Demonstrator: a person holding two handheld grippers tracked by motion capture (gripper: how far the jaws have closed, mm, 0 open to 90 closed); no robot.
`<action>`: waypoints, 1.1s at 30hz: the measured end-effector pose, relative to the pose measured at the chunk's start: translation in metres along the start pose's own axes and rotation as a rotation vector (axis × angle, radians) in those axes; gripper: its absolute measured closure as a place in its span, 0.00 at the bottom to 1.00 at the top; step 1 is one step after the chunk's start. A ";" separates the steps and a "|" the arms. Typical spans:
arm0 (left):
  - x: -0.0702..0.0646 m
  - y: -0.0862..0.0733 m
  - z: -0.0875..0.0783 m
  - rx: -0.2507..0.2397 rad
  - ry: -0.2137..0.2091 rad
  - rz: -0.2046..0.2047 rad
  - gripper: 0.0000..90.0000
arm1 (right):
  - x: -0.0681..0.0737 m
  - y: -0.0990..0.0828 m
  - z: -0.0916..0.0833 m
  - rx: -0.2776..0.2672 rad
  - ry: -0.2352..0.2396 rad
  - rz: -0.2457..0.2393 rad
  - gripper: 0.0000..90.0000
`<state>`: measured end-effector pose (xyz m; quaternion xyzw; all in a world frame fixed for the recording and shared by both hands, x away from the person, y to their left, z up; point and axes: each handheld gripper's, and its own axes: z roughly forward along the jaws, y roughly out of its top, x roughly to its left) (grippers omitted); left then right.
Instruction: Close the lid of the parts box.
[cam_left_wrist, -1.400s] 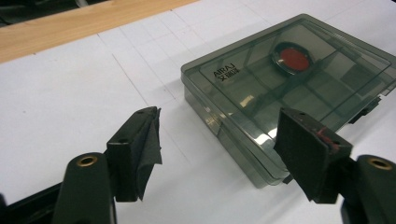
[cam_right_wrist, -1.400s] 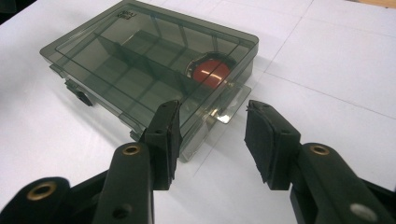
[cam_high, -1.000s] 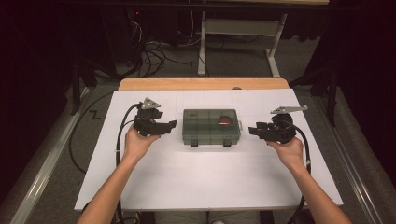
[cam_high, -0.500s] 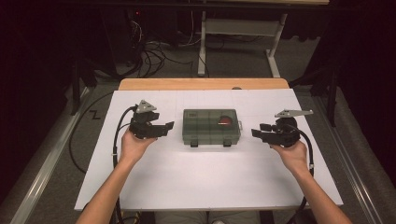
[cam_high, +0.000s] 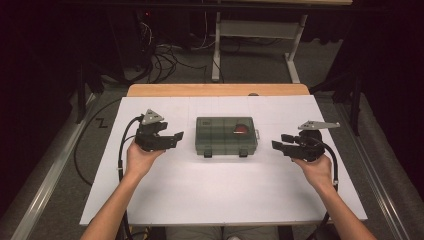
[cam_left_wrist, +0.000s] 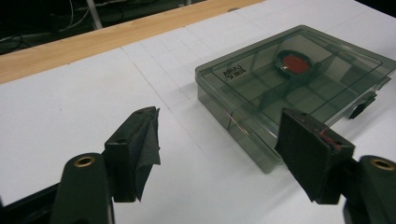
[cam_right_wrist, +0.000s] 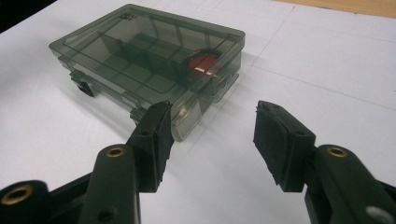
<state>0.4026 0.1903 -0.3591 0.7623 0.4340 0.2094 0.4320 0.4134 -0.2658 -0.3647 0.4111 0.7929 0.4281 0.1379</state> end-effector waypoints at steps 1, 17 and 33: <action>-0.001 -0.001 0.000 -0.002 0.000 0.002 0.33 | 0.000 -0.001 -0.001 -0.003 -0.002 -0.003 0.53; -0.009 -0.010 -0.007 -0.035 0.026 0.035 0.33 | 0.003 -0.013 -0.008 -0.025 -0.006 -0.010 0.51; -0.015 -0.017 -0.014 -0.067 0.027 0.046 0.33 | 0.007 -0.022 -0.016 -0.055 0.003 -0.010 0.50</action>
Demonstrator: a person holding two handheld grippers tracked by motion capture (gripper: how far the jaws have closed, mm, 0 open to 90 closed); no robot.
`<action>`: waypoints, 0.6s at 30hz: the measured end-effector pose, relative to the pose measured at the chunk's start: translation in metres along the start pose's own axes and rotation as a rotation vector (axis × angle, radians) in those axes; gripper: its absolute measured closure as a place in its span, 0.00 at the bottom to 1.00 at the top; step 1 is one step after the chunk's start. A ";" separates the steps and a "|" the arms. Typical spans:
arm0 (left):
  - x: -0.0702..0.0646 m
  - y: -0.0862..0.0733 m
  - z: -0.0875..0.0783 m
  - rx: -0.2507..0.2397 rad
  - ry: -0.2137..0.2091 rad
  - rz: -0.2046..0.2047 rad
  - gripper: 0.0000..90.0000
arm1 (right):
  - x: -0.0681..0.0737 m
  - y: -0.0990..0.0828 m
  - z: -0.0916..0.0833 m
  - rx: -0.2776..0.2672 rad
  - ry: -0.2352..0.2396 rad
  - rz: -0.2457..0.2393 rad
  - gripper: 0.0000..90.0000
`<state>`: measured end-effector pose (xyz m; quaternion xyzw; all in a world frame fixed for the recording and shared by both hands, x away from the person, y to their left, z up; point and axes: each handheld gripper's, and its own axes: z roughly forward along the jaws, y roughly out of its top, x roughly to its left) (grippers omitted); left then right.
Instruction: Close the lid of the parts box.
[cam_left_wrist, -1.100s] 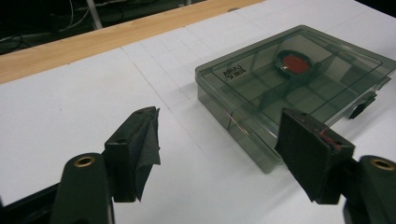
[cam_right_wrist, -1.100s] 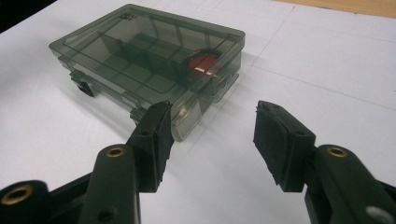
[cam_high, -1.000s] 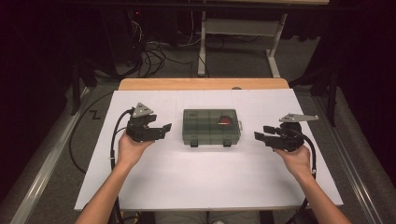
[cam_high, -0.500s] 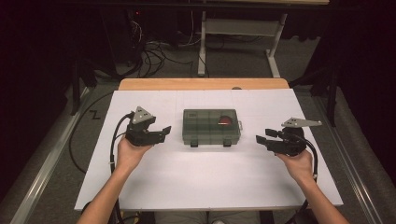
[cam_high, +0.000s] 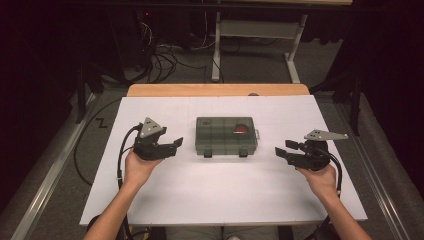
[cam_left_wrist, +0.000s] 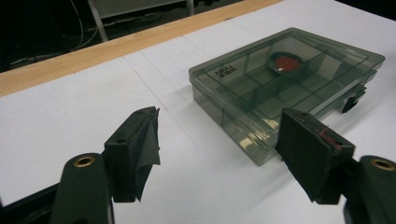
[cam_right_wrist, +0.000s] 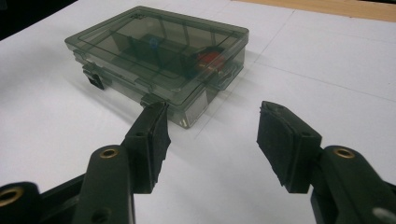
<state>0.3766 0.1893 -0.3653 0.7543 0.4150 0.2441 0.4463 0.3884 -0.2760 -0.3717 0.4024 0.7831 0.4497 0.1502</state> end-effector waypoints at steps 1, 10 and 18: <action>0.000 -0.001 -0.001 -0.001 0.005 0.000 0.33 | 0.000 0.000 0.000 -0.002 -0.001 -0.003 0.50; -0.002 -0.004 -0.004 -0.017 0.001 -0.002 0.33 | 0.001 -0.003 -0.003 -0.019 -0.006 -0.006 0.49; -0.002 -0.010 -0.006 -0.028 0.017 -0.007 0.33 | 0.001 -0.007 -0.006 -0.034 0.002 -0.001 0.47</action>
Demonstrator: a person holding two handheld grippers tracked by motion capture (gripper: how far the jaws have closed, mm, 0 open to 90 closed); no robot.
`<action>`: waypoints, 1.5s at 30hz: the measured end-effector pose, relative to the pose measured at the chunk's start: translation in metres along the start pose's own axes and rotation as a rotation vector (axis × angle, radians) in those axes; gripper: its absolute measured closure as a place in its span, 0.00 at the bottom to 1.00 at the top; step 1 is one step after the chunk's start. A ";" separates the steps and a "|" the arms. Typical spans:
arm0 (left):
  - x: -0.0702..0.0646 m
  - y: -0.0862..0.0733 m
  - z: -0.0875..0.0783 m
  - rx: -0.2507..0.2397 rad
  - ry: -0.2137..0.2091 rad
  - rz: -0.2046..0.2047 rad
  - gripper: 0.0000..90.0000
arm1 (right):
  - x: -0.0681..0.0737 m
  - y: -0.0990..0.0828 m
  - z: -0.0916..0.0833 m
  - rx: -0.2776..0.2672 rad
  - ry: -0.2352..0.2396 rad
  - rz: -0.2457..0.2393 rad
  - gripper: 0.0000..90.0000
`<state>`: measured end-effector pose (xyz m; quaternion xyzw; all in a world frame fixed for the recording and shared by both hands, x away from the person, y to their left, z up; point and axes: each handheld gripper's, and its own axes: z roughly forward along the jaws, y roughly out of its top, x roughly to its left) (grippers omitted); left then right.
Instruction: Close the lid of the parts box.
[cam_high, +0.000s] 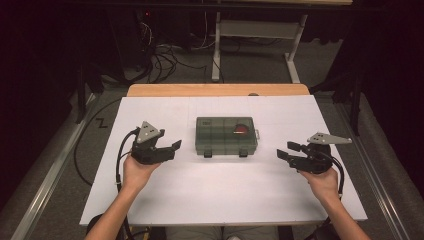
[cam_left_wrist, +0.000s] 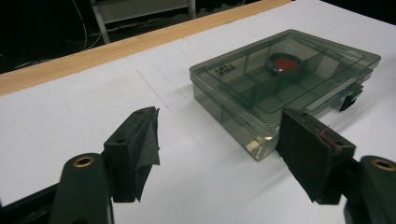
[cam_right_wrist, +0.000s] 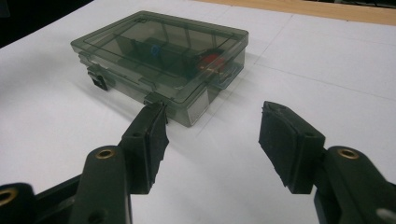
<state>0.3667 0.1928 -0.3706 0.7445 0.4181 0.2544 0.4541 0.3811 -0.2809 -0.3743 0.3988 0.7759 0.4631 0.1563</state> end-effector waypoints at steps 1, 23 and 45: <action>0.000 -0.001 0.000 -0.002 0.001 0.001 0.33 | 0.000 0.000 0.000 -0.002 0.002 0.000 0.47; 0.000 -0.013 -0.009 -0.032 0.011 -0.009 0.33 | 0.006 -0.012 -0.006 -0.033 0.009 -0.005 0.45; -0.001 -0.025 -0.011 -0.034 0.016 -0.024 0.34 | 0.011 -0.021 -0.010 -0.073 0.004 -0.017 0.42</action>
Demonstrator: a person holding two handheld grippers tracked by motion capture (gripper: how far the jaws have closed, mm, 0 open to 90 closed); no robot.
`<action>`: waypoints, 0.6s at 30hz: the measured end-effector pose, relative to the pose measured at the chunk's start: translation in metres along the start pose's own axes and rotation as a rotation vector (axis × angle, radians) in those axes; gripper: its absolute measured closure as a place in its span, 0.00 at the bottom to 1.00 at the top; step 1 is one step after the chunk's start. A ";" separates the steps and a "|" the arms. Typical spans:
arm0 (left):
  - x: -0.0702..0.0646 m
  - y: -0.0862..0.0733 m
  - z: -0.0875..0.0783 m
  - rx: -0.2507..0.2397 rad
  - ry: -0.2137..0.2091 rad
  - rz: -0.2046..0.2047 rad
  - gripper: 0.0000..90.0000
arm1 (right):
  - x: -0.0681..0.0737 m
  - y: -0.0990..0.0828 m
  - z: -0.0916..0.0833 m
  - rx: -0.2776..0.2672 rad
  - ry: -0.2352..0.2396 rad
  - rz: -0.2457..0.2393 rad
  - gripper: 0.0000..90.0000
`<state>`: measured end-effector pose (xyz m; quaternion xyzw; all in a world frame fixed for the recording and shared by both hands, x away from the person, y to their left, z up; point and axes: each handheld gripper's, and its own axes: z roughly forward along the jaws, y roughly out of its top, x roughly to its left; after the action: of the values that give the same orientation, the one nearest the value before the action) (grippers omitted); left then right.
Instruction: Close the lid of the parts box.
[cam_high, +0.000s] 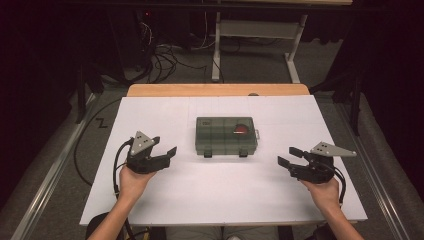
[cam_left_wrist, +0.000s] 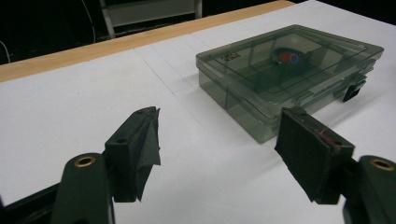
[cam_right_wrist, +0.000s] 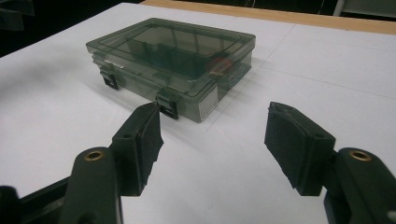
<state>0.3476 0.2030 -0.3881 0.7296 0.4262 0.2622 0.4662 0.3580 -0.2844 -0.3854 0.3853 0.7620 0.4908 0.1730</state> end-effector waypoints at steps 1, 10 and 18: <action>0.000 0.000 0.000 0.001 0.001 0.001 0.34 | 0.000 -0.001 0.000 -0.004 0.003 0.002 0.42; -0.002 -0.005 0.002 0.002 0.007 0.008 0.34 | -0.003 -0.005 -0.006 -0.034 -0.019 0.019 0.40; -0.003 -0.009 0.004 0.010 -0.003 0.004 0.34 | -0.002 -0.009 -0.003 -0.029 -0.020 0.009 0.39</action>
<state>0.3456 0.1999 -0.3984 0.7331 0.4254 0.2596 0.4627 0.3541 -0.2899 -0.3926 0.3914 0.7513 0.4985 0.1840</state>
